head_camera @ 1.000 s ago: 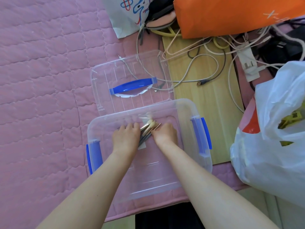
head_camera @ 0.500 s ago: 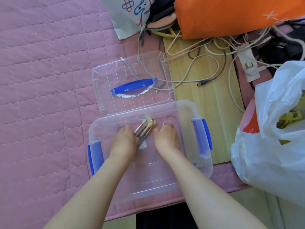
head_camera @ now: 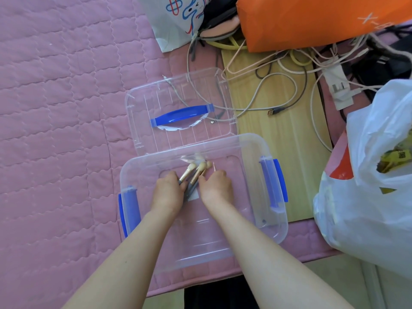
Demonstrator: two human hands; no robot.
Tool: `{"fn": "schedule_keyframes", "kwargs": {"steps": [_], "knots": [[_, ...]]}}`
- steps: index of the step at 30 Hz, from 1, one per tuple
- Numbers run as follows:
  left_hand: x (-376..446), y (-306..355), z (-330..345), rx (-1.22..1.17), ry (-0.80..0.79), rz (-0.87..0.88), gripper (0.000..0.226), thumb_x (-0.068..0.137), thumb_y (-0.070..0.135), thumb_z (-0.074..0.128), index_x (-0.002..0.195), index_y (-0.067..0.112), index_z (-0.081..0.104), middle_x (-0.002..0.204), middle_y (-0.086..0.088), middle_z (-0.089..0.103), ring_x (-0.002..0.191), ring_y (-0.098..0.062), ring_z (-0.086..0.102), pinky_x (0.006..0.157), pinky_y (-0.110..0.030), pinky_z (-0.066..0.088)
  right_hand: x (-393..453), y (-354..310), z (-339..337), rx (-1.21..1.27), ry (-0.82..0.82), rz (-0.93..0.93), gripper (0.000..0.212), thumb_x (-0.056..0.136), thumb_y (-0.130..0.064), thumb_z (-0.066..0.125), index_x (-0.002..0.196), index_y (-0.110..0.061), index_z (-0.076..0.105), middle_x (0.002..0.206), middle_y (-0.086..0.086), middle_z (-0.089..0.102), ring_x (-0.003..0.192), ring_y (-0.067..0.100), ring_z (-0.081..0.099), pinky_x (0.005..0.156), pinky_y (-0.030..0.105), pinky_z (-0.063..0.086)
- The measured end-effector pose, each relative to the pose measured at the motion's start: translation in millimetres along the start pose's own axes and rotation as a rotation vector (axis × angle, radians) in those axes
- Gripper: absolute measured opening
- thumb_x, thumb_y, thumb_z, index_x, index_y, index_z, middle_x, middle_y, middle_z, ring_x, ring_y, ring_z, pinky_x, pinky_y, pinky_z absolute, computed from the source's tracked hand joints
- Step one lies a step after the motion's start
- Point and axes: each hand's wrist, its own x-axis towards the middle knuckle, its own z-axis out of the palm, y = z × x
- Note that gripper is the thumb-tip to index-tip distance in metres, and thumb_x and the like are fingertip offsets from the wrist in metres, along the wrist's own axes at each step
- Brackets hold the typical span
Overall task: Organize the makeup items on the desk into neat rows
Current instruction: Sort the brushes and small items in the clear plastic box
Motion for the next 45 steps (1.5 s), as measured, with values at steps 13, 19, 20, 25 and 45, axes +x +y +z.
{"fn": "schedule_keyframes", "kwargs": {"steps": [13, 19, 20, 25, 45], "knots": [[-2.3, 0.8, -4.4, 0.107, -0.092, 0.048, 0.029, 0.086, 0.021, 0.057, 0.064, 0.016, 0.039, 0.075, -0.011, 0.049, 0.07, -0.032, 0.048, 0.055, -0.031, 0.031, -7.4, -9.1, 5.1, -0.02, 0.047, -0.003, 0.031, 0.099, -0.029, 0.036, 0.118, -0.007, 0.047, 0.121, 0.014, 0.057, 0.11, 0.034, 0.059, 0.082, 0.037, 0.047], [-10.1, 9.2, -11.6, -0.048, -0.272, -0.053, 0.031, 0.096, 0.028, 0.047, 0.071, 0.01, 0.043, 0.089, -0.026, 0.06, 0.086, -0.039, 0.058, 0.06, -0.03, 0.033, -10.8, 0.4, -2.0, 0.313, 0.002, 0.053, 0.027, 0.096, -0.015, 0.03, 0.12, -0.005, 0.032, 0.149, 0.006, 0.038, 0.112, 0.037, 0.054, 0.074, 0.033, 0.036], [-13.4, 10.7, -13.6, -0.076, -0.27, -0.055, 0.031, 0.097, 0.027, 0.044, 0.071, 0.01, 0.042, 0.093, -0.029, 0.061, 0.09, -0.042, 0.058, 0.061, -0.03, 0.032, -9.9, 0.7, 0.6, 0.383, -0.002, 0.085, 0.02, 0.095, -0.014, 0.03, 0.113, -0.006, 0.033, 0.143, 0.01, 0.044, 0.103, 0.037, 0.055, 0.075, 0.034, 0.038], [-30.9, 8.4, -19.7, -0.258, -0.185, -0.023, 0.04, 0.099, 0.026, 0.039, 0.063, 0.01, 0.04, 0.06, -0.01, 0.043, 0.064, -0.029, 0.039, 0.059, -0.032, 0.03, -17.4, -9.4, 18.2, 0.518, -0.049, 0.129, 0.017, 0.096, -0.025, 0.041, 0.101, -0.009, 0.037, 0.097, 0.013, 0.057, 0.089, 0.041, 0.059, 0.076, 0.056, 0.053], [-66.5, 9.8, -35.6, -0.731, -0.249, -0.193, 0.011, 0.097, 0.013, 0.043, 0.094, 0.007, 0.052, 0.071, -0.005, 0.059, 0.043, -0.012, 0.036, 0.043, -0.023, 0.029, -42.2, 3.4, -26.9, 0.04, -0.1, -0.24, 0.027, 0.101, -0.025, 0.028, 0.11, -0.002, 0.041, 0.108, 0.024, 0.061, 0.095, 0.04, 0.056, 0.065, 0.036, 0.035]]}}
